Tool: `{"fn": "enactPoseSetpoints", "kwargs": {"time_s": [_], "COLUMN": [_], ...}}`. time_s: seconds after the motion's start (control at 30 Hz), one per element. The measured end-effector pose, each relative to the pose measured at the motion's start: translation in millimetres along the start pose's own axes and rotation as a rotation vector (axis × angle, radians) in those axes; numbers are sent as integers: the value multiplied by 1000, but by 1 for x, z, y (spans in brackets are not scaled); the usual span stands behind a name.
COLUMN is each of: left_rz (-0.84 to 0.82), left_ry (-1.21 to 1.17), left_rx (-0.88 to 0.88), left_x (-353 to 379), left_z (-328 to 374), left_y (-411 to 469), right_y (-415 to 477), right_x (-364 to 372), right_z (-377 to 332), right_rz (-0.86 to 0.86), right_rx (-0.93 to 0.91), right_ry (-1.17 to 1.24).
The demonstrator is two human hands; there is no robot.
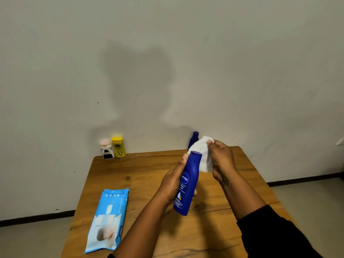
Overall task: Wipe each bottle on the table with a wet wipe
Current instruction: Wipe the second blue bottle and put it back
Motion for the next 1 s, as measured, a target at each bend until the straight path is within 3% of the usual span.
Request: {"fn": "enactPoseSetpoints", "kwargs": {"time_s": [0.17,0.27,0.4,0.5,0.67,0.77,0.93,1.0], "left_rz": [-58,-86,58,149,268,317,364,373], "left_ry": [-3,-31,-68,57,327,382,459,444], "left_rx": [16,26,40,85,174,216,229,213], "left_x": [-1,-5,-17,-22,-23,-24,-27,-30], "left_z": [-1,3,5,8,15,18,17,14], "left_y": [3,5,13,16,19,19,21,25], "right_y": [-10,-13,-16,-20,-35,-45,-44,-48], "right_x": [18,16,19,25,39,45,39,40], "right_z": [13,24,14,-21,-67,-69,-58,-56], "right_rz": [-111,-75,-87,-207,-511,-577,-479,-472], "right_rx": [-66,-56,-79,-237,-686,-891,-894,-858], "right_ry": [-195,-267,-87,20,-507,-824,-809,-656]}}
Point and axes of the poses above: each hand's wrist, its own y-axis towards the middle knuckle, its own x-axis out of the palm, z = x × y, the point moved 5 cm from there along y, towards the middle knuckle, and after that the axes turned 15 degrees about -x, right-handed, at the moved point
